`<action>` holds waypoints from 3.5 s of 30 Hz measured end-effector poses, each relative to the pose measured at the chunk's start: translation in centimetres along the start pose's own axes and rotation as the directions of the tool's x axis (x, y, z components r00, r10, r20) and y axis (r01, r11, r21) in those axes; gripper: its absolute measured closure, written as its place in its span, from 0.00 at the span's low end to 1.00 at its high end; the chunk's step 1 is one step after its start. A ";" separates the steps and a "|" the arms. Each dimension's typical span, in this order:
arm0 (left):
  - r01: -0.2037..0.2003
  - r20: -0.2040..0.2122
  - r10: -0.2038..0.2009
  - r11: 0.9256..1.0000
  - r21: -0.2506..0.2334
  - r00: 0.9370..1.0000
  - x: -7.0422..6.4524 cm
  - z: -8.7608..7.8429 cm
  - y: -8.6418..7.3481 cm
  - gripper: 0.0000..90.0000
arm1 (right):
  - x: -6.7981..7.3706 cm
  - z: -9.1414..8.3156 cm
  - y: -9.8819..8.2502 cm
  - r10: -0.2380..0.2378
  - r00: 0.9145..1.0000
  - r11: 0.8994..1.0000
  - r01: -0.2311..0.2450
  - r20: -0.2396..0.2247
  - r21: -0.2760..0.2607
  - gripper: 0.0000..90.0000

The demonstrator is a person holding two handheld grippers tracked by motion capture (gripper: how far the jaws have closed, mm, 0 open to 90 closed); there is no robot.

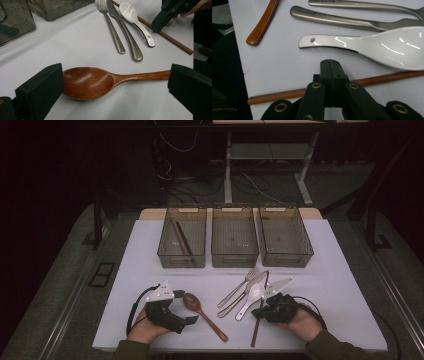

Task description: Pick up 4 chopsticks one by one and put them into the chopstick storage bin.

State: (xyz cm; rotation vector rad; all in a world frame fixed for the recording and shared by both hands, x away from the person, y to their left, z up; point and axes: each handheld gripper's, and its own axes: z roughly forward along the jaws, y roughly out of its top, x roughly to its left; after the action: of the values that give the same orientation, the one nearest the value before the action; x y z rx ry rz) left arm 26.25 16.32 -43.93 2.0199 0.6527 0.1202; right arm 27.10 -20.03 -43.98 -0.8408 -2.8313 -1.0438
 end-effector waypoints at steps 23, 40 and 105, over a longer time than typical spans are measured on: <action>0.000 -0.002 0.000 1.000 0.001 1.000 0.0 0.0 0.0 0.00 | -1.0 -2.6 -2.4 0.033 0.998 0.999 -0.032 0.056 -0.011 1.00; 0.000 -0.001 0.000 1.000 0.007 1.000 -0.1 0.2 0.0 0.00 | -6.2 -4.5 -1.2 0.187 0.956 0.981 -0.170 0.224 -0.095 0.78; -0.003 -0.003 0.003 1.000 0.002 1.000 0.0 0.0 0.0 0.00 | -7.5 -1.5 0.9 0.259 0.907 0.964 -0.262 0.333 -0.036 0.75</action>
State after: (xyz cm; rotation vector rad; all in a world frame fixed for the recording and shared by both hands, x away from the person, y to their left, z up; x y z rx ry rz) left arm 26.22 16.30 -43.91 2.0231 0.6519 0.1238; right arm 33.71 -23.98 -43.67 -1.4781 -2.8586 -0.9258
